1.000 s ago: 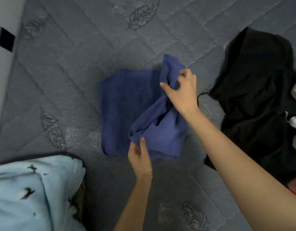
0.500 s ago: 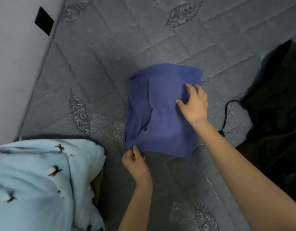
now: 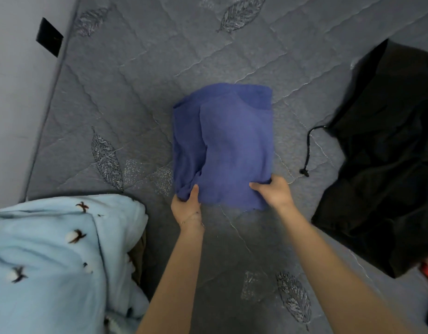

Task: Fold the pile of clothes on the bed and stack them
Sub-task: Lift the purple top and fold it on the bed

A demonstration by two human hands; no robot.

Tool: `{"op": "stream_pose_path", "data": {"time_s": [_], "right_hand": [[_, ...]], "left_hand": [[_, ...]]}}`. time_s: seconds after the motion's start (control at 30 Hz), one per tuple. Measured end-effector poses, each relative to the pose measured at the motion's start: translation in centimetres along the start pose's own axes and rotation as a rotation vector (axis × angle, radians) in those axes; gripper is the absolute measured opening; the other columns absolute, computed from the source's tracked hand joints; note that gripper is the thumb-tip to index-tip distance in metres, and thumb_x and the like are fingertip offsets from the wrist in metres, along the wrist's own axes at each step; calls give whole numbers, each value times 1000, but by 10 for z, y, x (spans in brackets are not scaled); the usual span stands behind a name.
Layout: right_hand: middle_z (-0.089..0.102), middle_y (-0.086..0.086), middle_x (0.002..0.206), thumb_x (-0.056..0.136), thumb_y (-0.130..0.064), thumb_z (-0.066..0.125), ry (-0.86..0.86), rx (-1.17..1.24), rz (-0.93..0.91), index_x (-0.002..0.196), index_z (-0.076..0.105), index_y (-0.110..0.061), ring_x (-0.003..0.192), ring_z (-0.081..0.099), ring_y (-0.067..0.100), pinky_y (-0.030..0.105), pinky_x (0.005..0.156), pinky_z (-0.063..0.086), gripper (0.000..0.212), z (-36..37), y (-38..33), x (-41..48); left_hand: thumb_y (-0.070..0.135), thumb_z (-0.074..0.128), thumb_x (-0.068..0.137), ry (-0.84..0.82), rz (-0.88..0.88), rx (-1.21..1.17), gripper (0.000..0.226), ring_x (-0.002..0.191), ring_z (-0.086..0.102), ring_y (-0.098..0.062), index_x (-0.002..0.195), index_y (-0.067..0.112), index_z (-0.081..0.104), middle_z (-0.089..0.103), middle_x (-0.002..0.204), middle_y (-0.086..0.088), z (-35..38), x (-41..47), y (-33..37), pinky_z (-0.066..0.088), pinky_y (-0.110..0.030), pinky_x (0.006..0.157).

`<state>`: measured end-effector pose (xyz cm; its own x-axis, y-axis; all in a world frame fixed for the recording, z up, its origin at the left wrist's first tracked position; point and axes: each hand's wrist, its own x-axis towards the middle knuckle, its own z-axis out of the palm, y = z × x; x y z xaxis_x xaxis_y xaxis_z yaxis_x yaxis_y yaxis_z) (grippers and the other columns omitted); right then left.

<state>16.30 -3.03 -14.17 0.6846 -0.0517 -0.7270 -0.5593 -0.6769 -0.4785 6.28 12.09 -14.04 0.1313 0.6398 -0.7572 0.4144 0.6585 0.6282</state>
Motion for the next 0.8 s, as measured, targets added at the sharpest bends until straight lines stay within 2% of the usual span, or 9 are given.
{"op": "stream_pose_path", "data": {"time_s": [0.13, 0.2, 0.27, 0.43, 0.5, 0.6, 0.67, 0.73, 0.8], "right_hand": [[62, 7, 107, 92, -11, 61, -16, 364, 20, 116, 58, -1, 93, 57, 18, 18, 67, 44, 26, 1, 19, -26], [61, 6, 110, 94, -11, 58, -20, 440, 37, 119, 56, -3, 97, 57, 18, 22, 76, 46, 26, 1, 32, -41], [62, 7, 112, 94, -12, 57, -3, 472, 68, 117, 55, -5, 99, 58, 20, 29, 85, 46, 24, 3, 52, -54], [63, 9, 107, 93, -10, 59, 77, 460, 122, 112, 57, -5, 102, 61, 27, 46, 96, 48, 20, 5, 102, -93], [62, 8, 104, 92, -10, 60, 103, 430, 124, 113, 57, -2, 101, 60, 28, 45, 94, 48, 23, 1, 118, -107], [60, 7, 101, 91, -8, 60, 131, 382, 106, 114, 58, 0, 97, 58, 25, 37, 86, 47, 24, -2, 140, -129], [62, 9, 99, 90, -9, 62, 148, 351, 118, 107, 58, -2, 97, 60, 28, 37, 83, 47, 19, -1, 157, -143], [64, 12, 100, 89, -12, 64, 143, 334, 170, 101, 58, -5, 96, 61, 31, 42, 85, 49, 15, 0, 173, -153], [66, 14, 102, 88, -14, 66, 107, 352, 246, 102, 60, -4, 91, 62, 29, 43, 85, 51, 19, -2, 185, -159]], "left_hand": [[9, 67, 88, -49, 37, -30, 44, 111, 60, -28, 128, 2, 53, 59, 126, -14, -15, -8, -7, 51, -44, 96], [9, 64, 90, -98, 85, -40, 40, 110, 62, -26, 128, 3, 53, 61, 123, -13, -25, -19, -13, 54, -41, 90], [12, 65, 90, -138, 153, 9, 42, 111, 61, -23, 130, 7, 53, 62, 123, -10, -37, -32, -25, 52, -43, 93], [3, 63, 88, -150, 80, 55, 39, 112, 59, -30, 122, 11, 47, 57, 124, -15, -70, -59, -65, 50, -47, 96], [2, 65, 87, -142, 28, 66, 42, 111, 59, -32, 123, 8, 45, 55, 125, -17, -85, -66, -83, 50, -48, 95], [4, 66, 86, -162, 36, 218, 37, 107, 60, -27, 118, 11, 48, 58, 122, -12, -107, -80, -108, 51, -41, 93], [2, 64, 87, -191, -11, 238, 31, 99, 63, -27, 114, 9, 53, 62, 115, -15, -120, -87, -124, 55, -40, 86], [-2, 60, 88, -205, -142, 178, 27, 86, 65, -23, 114, 2, 56, 65, 106, -16, -130, -94, -134, 59, -31, 69], [-3, 58, 89, -229, -241, 103, 28, 86, 64, -23, 116, -1, 56, 64, 106, -16, -137, -100, -137, 59, -27, 63]]}}
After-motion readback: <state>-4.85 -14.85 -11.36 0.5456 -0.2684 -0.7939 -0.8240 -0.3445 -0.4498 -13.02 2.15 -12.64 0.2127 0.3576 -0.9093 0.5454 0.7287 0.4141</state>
